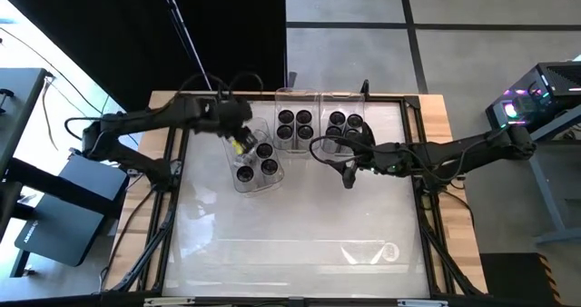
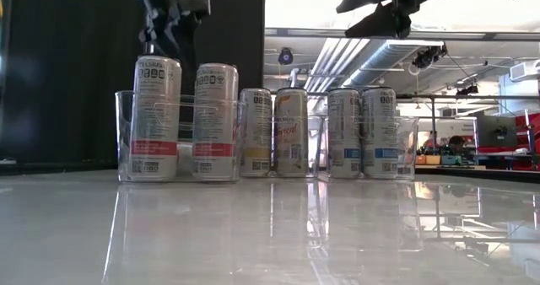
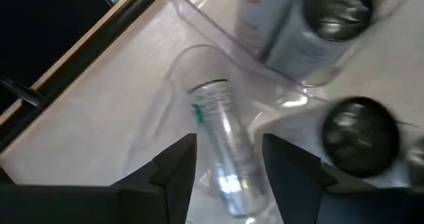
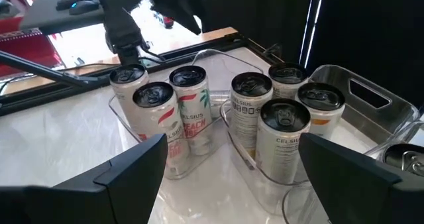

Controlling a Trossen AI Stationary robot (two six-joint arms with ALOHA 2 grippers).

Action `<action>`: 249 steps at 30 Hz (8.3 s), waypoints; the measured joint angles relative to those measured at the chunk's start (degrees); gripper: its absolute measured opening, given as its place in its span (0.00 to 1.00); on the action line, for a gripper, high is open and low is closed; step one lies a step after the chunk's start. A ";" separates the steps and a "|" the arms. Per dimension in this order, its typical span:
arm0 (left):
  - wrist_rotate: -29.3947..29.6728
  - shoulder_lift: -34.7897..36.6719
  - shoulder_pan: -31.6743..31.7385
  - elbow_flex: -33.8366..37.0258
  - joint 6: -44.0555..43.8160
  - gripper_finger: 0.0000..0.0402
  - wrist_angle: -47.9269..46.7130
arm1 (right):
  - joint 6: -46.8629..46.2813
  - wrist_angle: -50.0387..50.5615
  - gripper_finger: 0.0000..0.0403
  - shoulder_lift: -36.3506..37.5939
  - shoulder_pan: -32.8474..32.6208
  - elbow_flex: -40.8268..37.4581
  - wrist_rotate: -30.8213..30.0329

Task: Sort soda cans
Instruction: Adjust the white pink soda cans

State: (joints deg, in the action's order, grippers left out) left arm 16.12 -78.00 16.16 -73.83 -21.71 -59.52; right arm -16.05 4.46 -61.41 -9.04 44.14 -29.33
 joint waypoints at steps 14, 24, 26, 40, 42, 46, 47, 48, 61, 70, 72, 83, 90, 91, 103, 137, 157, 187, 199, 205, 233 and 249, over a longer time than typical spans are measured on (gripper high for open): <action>5.51 -4.63 -8.37 0.03 -14.08 0.43 -1.22 | 4.52 0.14 0.84 0.00 0.00 0.00 1.44; 0.09 -5.29 0.26 0.03 -11.20 0.65 -0.85 | 4.55 0.62 0.84 0.00 0.00 0.00 4.33; 0.03 -6.26 1.18 0.03 -10.65 0.67 -0.48 | 4.55 0.62 0.84 0.00 0.00 0.00 4.53; -4.99 -16.19 1.42 0.01 -6.56 0.67 3.00 | 4.39 0.60 0.84 0.00 0.00 0.00 5.91; -5.51 -16.46 1.69 -0.05 -6.26 0.67 4.21 | 4.35 0.60 0.84 0.00 0.00 0.00 5.91; -6.39 -16.55 2.52 -0.08 -5.18 0.67 5.66 | 3.94 0.60 0.84 0.00 0.00 0.00 5.95; -7.08 -16.59 2.73 -0.08 -4.93 0.67 6.10 | 3.84 0.60 0.84 0.00 0.00 0.00 5.95; -7.51 -16.61 2.94 -0.08 -4.62 0.67 6.38 | 3.68 0.60 0.84 0.00 0.00 0.00 5.95; -0.98 -4.95 2.94 0.14 4.03 0.67 4.00 | 1.74 -0.06 0.84 -0.76 0.36 0.00 6.00; -9.67 13.27 0.33 22.84 12.45 0.67 27.02 | 7.91 -26.00 0.84 -12.12 8.18 0.19 30.33; -11.19 17.68 -0.51 28.19 13.21 0.67 31.85 | 9.41 -26.32 0.84 -15.96 10.18 2.13 32.78; -19.70 28.16 -4.36 42.09 8.83 0.67 47.83 | 16.12 6.38 0.84 -39.16 15.28 37.04 31.36; -18.56 28.34 -3.74 50.73 8.72 0.67 59.20 | 16.68 21.46 0.84 -51.45 15.92 56.55 28.10; -18.42 28.25 -3.72 51.45 8.87 0.67 60.88 | 16.62 22.27 0.84 -52.54 15.91 58.69 28.29; -21.01 32.83 -5.59 52.17 8.50 0.67 62.55 | 13.90 30.42 0.84 -58.12 15.87 68.63 28.75; -16.73 27.98 0.33 48.05 17.51 0.67 50.78 | 11.87 34.07 0.66 -62.66 16.50 69.36 26.47; -16.75 28.09 0.28 48.05 17.45 0.67 52.11 | 17.90 41.33 0.59 -63.88 15.39 75.03 32.14; -12.44 30.06 0.15 44.07 17.00 0.67 43.81 | 17.41 38.22 0.80 -64.23 15.15 75.03 38.70; -10.97 30.04 0.12 44.07 15.95 0.67 40.71 | 19.69 36.90 0.81 -59.89 14.86 75.03 32.30; -12.37 29.98 0.04 44.05 16.27 0.67 40.05 | 20.87 38.49 0.81 -59.12 14.09 75.03 27.78; -21.80 23.61 -0.63 52.71 16.35 0.67 60.70 | 8.09 57.76 0.80 -50.57 5.54 59.68 -0.65; -24.60 17.21 -1.75 52.71 11.82 0.67 65.74 | 20.00 20.55 0.80 -42.62 13.85 45.03 29.08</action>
State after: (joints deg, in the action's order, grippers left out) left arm -8.48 -60.80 14.41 -21.12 -9.90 6.22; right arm 3.94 25.02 -104.03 4.81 89.17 -0.24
